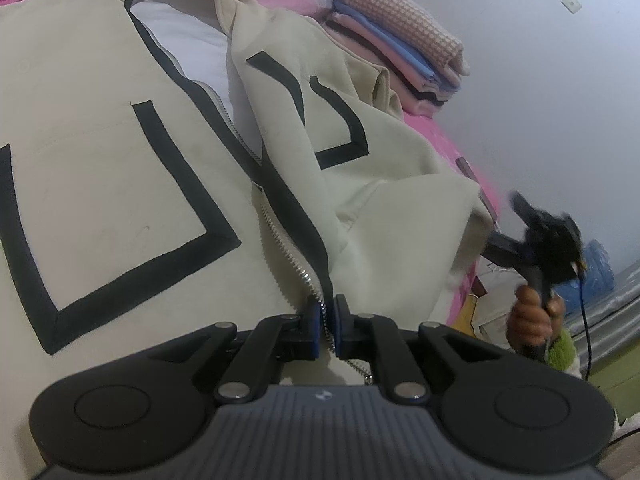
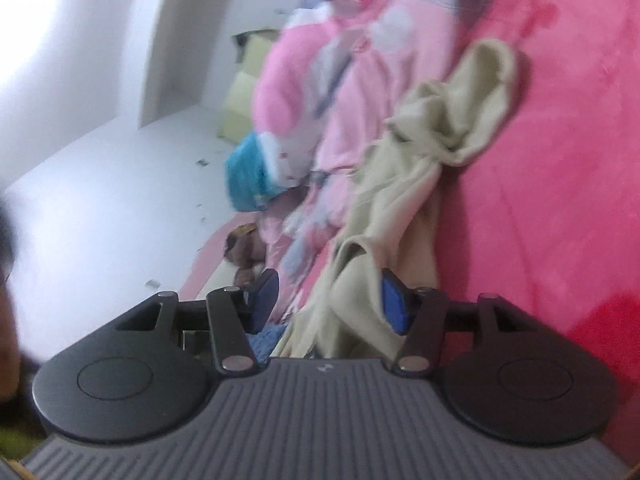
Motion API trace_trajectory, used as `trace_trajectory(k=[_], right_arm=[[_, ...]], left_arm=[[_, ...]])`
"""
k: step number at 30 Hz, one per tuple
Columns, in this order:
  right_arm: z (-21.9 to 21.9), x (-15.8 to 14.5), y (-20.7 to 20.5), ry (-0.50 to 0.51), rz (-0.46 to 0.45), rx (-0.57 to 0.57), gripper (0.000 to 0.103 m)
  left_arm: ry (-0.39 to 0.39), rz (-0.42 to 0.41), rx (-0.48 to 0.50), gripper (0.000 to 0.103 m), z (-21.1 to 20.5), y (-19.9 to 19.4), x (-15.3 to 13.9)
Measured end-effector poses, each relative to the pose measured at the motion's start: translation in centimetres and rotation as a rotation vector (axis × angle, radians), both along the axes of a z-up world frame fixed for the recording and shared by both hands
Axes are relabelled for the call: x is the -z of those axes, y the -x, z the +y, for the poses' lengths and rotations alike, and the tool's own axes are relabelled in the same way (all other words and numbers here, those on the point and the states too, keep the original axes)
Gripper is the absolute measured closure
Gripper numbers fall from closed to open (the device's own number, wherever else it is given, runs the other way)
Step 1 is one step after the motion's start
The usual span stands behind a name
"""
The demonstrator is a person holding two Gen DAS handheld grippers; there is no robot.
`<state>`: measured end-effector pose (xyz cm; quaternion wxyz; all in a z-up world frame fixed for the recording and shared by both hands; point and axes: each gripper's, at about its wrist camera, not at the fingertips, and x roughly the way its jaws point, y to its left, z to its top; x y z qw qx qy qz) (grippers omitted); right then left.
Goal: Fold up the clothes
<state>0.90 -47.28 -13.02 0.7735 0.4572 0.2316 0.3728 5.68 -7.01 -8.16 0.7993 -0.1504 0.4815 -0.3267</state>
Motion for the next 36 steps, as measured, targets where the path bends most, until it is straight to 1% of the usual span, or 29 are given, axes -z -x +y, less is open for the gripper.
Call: trace_trajectory(k=[4,6,9,14,18,21,22,24,26,27,29,30,32,35,36], right_arm=[[0.3,-1.0,2.9,-0.014,-0.082,-0.008,0.05],[0.7,-1.8,4.0,0.016,-0.118,-0.016,0.051],[1.4,-3.2,5.1,0.122,-0.144,0.011,0.051],[2.3,-5.2,6.4,0.398,-0.156,0.183,0.05],[3.8,-4.9,6.1,0.615,-0.146,0.238,0.05],[5.7,-4.2,5.3,0.78,-0.14,0.242,0.051],[6.3,-4.0,5.0,0.836,-0.139,0.242,0.053],[7.6,-3.7,4.9,0.939,-0.146,0.244,0.06],[8.7,-3.4,4.7,1.034,-0.149,0.261,0.075],[9.3,-3.3,4.6,1.081,-0.15,0.27,0.078],[9.8,-3.4,4.5,1.126,-0.158,0.32,0.091],[9.7,-3.7,4.6,1.138,-0.162,0.361,0.091],[9.1,-4.2,5.0,1.098,-0.175,0.436,0.092],[7.5,-3.7,4.8,1.019,-0.124,0.486,0.091],[7.2,-3.3,4.7,1.026,-0.102,0.492,0.091]], left_arm=[[-0.003,-0.002,-0.005,0.094,-0.1,0.1,-0.1],[-0.005,-0.004,-0.008,0.094,-0.1,0.1,-0.1],[-0.007,-0.005,-0.011,0.094,-0.1,0.1,-0.1],[-0.003,-0.002,-0.014,0.094,0.1,-0.1,-0.1],[0.006,0.004,-0.023,0.094,0.0,-0.3,-0.1],[0.016,0.01,-0.032,0.094,0.2,-0.2,0.0],[0.019,0.013,-0.035,0.094,0.3,-0.2,0.0],[0.023,0.014,-0.037,0.094,0.4,-0.1,0.1],[0.026,0.015,-0.04,0.094,0.4,-0.1,0.1],[0.027,0.016,-0.041,0.094,0.4,-0.1,0.1],[0.027,0.015,-0.043,0.094,0.4,0.0,0.2],[0.026,0.013,-0.043,0.094,0.3,0.0,0.2],[0.023,0.008,-0.043,0.094,0.2,0.1,0.2],[0.016,-0.006,-0.042,0.094,0.0,0.3,0.2],[0.014,-0.009,-0.041,0.094,0.0,0.3,0.2]])
